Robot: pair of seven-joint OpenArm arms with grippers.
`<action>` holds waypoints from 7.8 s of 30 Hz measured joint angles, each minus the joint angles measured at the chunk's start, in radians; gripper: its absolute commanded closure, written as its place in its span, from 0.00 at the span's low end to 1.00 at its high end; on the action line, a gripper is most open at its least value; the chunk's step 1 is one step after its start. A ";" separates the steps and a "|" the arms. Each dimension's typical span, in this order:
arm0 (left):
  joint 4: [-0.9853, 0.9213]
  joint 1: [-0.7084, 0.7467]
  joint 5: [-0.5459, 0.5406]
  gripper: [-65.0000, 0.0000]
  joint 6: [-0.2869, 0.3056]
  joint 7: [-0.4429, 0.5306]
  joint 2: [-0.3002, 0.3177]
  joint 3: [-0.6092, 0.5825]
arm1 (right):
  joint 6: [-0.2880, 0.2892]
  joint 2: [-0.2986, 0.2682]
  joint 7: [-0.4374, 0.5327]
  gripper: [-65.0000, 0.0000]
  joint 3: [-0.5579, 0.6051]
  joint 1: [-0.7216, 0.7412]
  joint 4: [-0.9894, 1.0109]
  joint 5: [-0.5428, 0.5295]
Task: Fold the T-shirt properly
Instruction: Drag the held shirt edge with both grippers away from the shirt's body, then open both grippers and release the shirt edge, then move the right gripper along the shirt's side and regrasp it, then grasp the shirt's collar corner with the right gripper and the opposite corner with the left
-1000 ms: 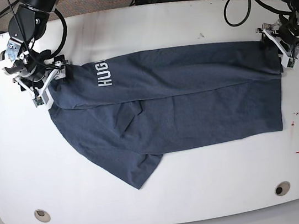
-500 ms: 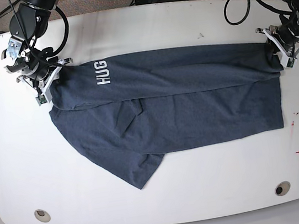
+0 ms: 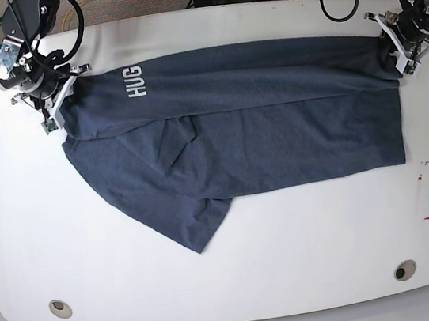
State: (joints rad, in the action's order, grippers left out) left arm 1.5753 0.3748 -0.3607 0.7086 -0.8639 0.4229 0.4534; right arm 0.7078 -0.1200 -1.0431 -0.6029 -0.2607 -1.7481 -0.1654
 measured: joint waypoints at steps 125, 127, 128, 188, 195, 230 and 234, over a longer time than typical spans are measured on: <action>0.395 -0.009 0.108 0.84 -0.011 -0.355 -0.163 -0.009 | -0.011 0.013 -0.139 0.30 0.112 0.072 -0.195 -0.201; 0.395 -0.008 0.101 0.84 -0.011 -0.343 -0.162 -0.013 | -0.010 0.011 -0.136 0.32 0.112 0.096 -0.169 -0.203; 0.396 -0.005 0.098 0.84 -0.011 -0.341 -0.162 -0.013 | -0.008 0.010 -0.135 0.32 0.111 0.108 -0.153 -0.205; 0.359 -0.021 0.180 0.84 -0.011 -0.343 -0.233 -0.142 | -0.011 -0.044 -0.094 0.97 0.197 0.289 -0.010 -0.198; 0.359 -0.014 0.188 0.84 -0.011 -0.348 -0.216 -0.141 | -0.011 -0.044 -0.094 0.97 0.197 0.327 0.004 -0.197; 0.358 -0.013 0.184 0.84 -0.011 -0.347 -0.194 -0.140 | -0.011 -0.052 -0.049 0.17 0.198 0.481 0.285 -0.192; 0.358 -0.013 0.188 0.84 -0.011 -0.347 -0.184 -0.140 | -0.011 -0.055 -0.049 0.08 0.193 0.480 0.279 -0.187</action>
State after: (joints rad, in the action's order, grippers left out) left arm 1.9335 0.3622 -0.1722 0.6975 -1.2110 0.2390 0.3134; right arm 0.6964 -0.1753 -1.0924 -0.4095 0.2192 -1.4693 -0.3519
